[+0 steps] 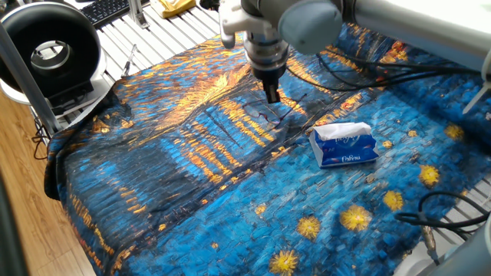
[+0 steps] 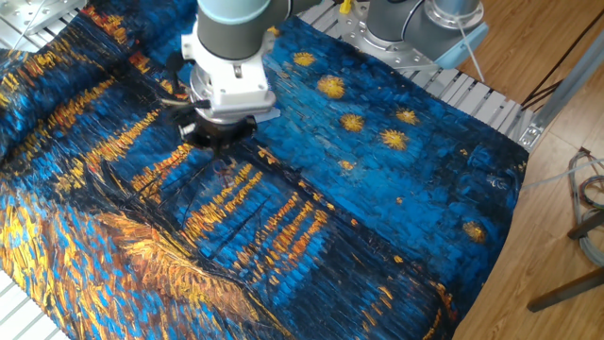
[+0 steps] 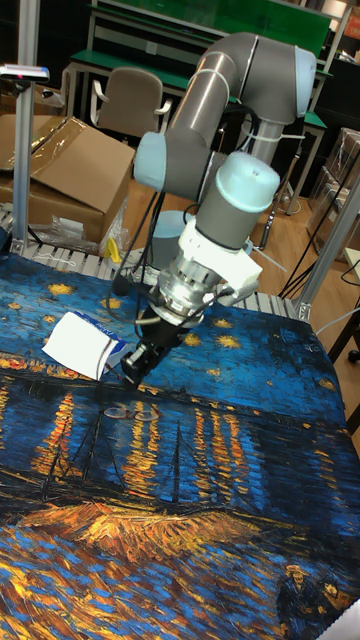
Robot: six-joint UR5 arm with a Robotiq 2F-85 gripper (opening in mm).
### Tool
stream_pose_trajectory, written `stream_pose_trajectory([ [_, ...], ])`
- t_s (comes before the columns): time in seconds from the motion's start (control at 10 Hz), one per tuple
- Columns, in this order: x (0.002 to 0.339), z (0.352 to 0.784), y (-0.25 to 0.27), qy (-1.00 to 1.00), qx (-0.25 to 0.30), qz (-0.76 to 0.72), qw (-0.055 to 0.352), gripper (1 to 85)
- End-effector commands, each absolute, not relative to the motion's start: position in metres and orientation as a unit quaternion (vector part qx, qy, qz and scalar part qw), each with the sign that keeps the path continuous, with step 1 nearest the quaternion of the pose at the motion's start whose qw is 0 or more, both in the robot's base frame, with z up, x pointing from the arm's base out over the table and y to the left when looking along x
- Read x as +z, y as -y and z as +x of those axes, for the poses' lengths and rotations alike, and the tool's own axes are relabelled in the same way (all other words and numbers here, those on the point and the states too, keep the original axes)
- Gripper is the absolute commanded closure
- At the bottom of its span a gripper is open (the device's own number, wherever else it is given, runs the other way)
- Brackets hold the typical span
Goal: Unfold the leg of the glasses (with one hand)
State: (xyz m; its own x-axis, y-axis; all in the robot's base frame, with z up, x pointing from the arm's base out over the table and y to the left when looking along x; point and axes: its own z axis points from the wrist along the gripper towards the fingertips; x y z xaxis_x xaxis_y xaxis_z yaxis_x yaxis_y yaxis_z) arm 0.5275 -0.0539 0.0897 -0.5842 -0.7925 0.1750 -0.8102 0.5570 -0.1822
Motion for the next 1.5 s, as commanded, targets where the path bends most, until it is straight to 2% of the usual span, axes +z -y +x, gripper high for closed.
stream_pose_trajectory([
  [0.0, 0.114, 0.524, 0.068, 0.890, 0.138, 0.430, 0.056, 84.7],
  [0.9, 0.151, 0.500, 0.097, 0.908, 0.200, 0.344, 0.127, 84.7],
  [1.4, 0.149, 0.491, 0.085, 0.918, 0.187, 0.317, 0.147, 84.7],
])
